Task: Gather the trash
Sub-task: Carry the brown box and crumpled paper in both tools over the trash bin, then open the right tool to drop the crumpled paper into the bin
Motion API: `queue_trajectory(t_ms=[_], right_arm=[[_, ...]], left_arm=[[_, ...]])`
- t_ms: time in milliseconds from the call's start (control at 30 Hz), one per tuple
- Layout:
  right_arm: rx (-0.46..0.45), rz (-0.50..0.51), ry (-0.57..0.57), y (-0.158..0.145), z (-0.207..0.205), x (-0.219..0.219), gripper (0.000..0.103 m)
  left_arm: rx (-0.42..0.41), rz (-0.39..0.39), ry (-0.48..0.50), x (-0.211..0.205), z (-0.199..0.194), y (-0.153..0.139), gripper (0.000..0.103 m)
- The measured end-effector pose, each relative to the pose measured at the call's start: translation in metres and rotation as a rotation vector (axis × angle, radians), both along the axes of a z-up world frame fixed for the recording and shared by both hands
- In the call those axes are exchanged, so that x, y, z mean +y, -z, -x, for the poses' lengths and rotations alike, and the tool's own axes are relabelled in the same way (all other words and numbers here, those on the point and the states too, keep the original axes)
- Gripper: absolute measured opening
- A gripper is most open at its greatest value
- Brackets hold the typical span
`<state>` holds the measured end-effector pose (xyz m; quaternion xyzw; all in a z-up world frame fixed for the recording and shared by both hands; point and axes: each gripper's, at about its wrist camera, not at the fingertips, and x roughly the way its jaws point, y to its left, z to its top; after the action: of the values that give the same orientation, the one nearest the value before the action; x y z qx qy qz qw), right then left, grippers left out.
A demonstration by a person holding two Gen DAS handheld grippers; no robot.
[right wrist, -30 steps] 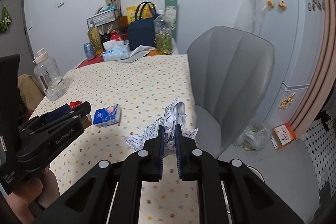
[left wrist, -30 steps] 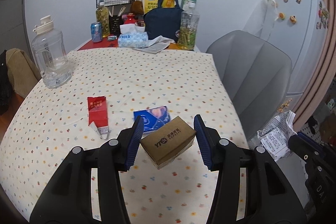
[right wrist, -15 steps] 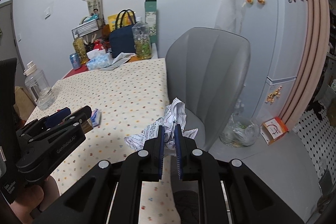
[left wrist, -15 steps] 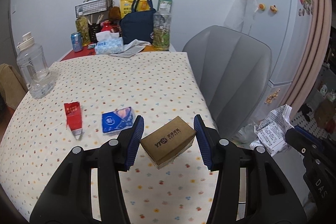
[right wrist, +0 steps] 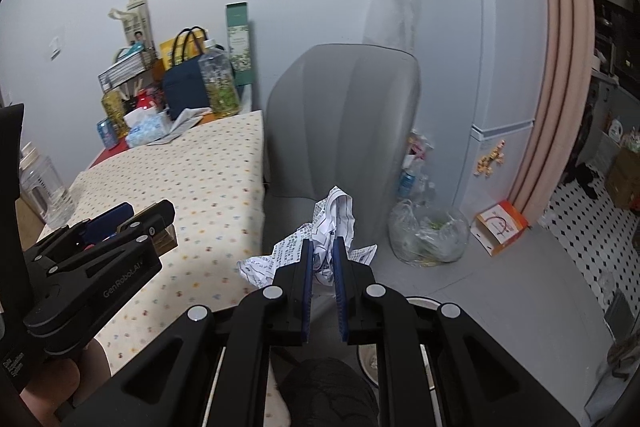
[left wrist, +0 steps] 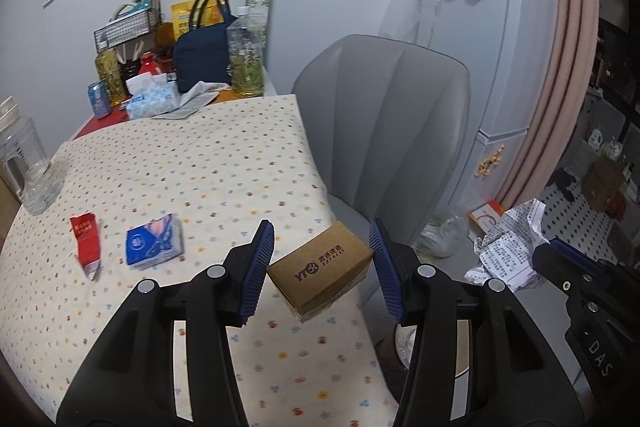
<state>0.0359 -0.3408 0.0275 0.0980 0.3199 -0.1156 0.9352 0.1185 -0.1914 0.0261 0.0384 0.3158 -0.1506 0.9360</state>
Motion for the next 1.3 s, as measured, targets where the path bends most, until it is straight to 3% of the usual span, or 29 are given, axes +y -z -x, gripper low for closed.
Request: queue_trajectory(t_ms=[1100, 1200, 1233, 1300], right_arm=[[0.126, -0.131, 0.22, 0.083, -0.003, -0.132, 0.012], [0.139, -0.124, 0.241, 0.089, -0.007, -0.139, 0.027], [0.14, -0.125, 0.248, 0.091, -0.006, -0.142, 0.041], [0.136, -0.12, 0.257, 0.091, -0.004, -0.144, 0.047]], left_arm=[[0.126, -0.134, 0.18, -0.139, -0.024, 0.066, 0.05], [0.132, -0.142, 0.178, -0.142, -0.026, 0.07, 0.05], [0.133, -0.144, 0.178, -0.143, -0.026, 0.07, 0.05], [0.131, -0.147, 0.176, -0.144, -0.026, 0.07, 0.05]])
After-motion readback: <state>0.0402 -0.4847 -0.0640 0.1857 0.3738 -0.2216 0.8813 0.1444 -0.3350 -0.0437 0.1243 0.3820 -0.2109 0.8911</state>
